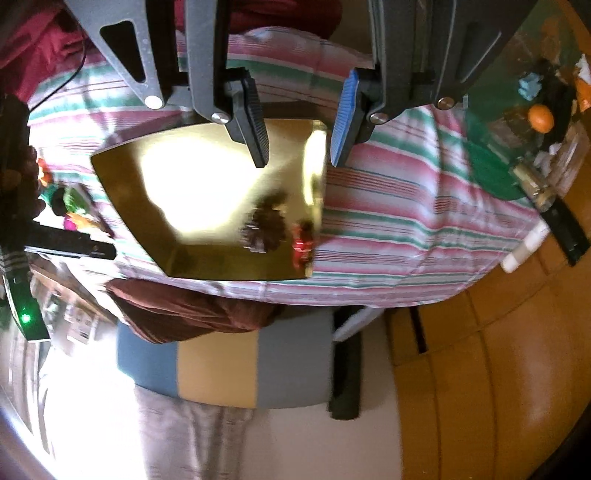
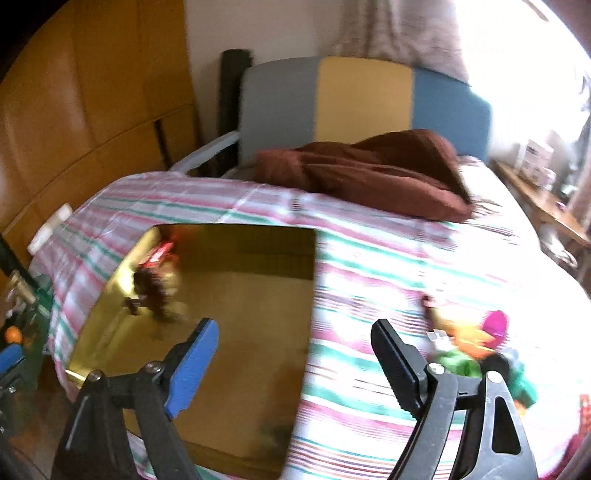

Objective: Organize rigid objects
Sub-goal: 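Release the brown knob into the tray beside the red cylinder, then move both tools back to the toy pile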

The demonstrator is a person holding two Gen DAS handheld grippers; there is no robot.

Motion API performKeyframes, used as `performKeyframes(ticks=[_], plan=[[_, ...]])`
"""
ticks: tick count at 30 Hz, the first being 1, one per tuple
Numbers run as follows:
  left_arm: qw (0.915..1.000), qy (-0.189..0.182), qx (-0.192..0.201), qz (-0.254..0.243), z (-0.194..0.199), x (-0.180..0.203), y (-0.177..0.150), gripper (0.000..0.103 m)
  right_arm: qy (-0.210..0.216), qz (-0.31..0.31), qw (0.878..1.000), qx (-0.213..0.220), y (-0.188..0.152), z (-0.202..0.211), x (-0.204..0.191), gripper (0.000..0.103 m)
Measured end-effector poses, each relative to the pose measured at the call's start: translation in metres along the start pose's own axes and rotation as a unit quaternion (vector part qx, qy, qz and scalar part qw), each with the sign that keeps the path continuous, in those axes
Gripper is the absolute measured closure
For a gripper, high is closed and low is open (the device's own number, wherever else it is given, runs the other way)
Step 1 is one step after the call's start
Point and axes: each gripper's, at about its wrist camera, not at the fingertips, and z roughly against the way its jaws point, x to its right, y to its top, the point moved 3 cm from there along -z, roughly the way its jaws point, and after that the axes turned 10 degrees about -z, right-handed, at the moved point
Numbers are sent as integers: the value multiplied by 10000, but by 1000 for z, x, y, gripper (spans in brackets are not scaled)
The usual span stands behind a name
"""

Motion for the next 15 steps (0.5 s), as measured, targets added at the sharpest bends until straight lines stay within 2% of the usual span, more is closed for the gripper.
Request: performKeyframes(ticks=[3,7,9,10,12,13,15], plan=[[9991,-390,-133,-85,-7,17,5,68,-353,-313,9988,146,4,16,49,16],[9953,-900,-294,-192,-16,41,13,68,-927,-877,9912,357,6,36,121,16],[9922,-1182,-265,-300,-16,59,21,68,-1244,-1278,9826,512,5,45,162,15],[9905,-1297,-258,-389,-17,66,25,68,-1486,-1580,9743,602,3,49,189,14],[9868,-1502,-226,-558,-17,86,36,68,-1711,-2008,9621,694,-4,52,222,13],[9847,-1596,-247,-647,-18,97,41,68,-1858,-2346,9515,714,-12,52,246,13],[9779,-1909,-349,-783,-22,119,49,68,-2044,-2728,9371,749,-26,51,272,13]])
